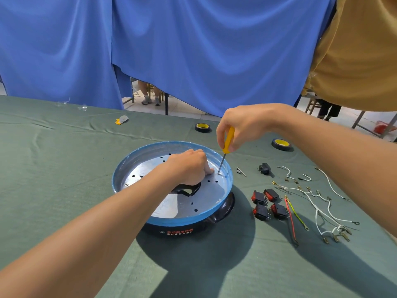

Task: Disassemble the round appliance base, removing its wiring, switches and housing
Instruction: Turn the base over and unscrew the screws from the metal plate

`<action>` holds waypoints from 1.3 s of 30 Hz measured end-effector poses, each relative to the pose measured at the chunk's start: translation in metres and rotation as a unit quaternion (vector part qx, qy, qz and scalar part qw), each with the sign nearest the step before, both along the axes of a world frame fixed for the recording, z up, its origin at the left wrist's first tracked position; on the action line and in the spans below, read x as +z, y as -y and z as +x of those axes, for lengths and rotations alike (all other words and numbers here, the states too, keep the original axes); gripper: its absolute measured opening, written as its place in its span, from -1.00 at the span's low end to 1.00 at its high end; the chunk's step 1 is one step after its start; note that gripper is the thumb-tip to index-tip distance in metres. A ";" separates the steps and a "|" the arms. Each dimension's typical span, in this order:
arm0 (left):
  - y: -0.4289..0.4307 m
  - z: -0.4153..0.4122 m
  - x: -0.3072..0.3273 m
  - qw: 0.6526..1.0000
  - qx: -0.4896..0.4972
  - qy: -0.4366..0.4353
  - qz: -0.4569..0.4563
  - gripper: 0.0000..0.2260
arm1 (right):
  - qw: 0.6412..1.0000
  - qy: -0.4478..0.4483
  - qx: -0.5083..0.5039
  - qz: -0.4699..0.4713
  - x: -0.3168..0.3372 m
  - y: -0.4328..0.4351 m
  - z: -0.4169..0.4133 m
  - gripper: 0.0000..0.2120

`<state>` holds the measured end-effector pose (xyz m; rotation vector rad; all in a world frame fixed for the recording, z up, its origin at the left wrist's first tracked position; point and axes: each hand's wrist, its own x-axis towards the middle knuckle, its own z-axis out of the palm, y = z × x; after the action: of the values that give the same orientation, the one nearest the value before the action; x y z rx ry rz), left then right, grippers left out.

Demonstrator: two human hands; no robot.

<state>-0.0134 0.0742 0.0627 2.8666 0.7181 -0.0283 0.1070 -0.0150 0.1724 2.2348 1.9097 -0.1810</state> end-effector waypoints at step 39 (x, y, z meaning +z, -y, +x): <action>0.002 -0.001 0.001 1.000 0.002 0.000 0.000 -0.70 | 0.992 0.017 -0.078 0.097 -0.013 -0.009 -0.009 -0.64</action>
<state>-0.0148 0.0722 0.0641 2.8657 0.7225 -0.0279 0.0978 -0.0058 0.1595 2.4957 1.8053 0.0226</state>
